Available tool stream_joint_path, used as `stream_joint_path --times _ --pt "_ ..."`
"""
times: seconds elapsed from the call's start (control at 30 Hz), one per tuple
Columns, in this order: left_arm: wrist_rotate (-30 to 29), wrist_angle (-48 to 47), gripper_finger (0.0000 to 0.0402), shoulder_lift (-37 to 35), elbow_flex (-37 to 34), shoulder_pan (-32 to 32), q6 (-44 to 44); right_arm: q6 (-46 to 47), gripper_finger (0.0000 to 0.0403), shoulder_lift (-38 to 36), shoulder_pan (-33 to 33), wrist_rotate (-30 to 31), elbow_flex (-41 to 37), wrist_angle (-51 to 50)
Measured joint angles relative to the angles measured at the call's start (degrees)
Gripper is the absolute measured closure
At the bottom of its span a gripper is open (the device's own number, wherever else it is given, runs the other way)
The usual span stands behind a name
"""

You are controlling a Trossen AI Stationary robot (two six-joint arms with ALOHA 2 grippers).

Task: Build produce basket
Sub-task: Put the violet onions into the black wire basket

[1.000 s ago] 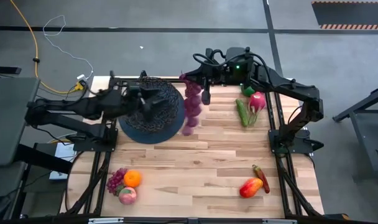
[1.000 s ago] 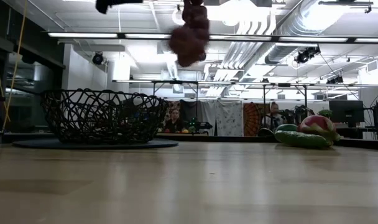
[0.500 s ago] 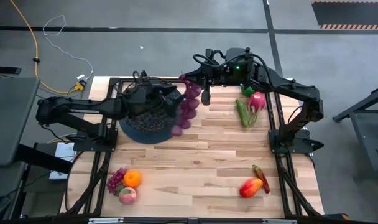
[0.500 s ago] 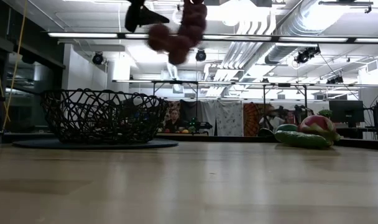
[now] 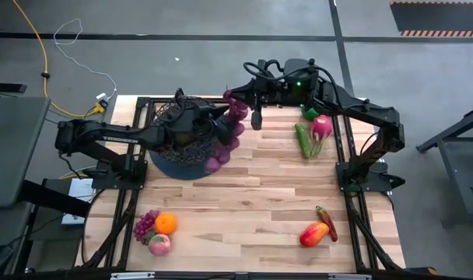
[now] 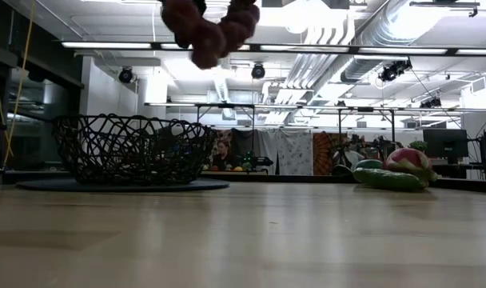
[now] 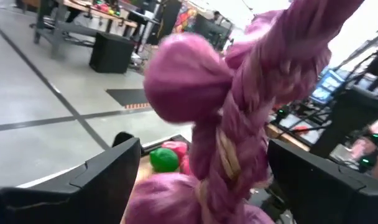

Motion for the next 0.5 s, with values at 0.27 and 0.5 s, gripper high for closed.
stream_joint_path --times 0.27,0.5 --pt "-1.4 -0.1 0.0073 1.9 0.0 0.1 1.9 1.0 0.0403 0.1 0.4 0.2 0.0 1.5" --pt "-1.9 0.0 0.0154 2.0 0.0 0.1 2.5 0.6 0.0403 0.1 0.8 0.2 -0.1 2.7"
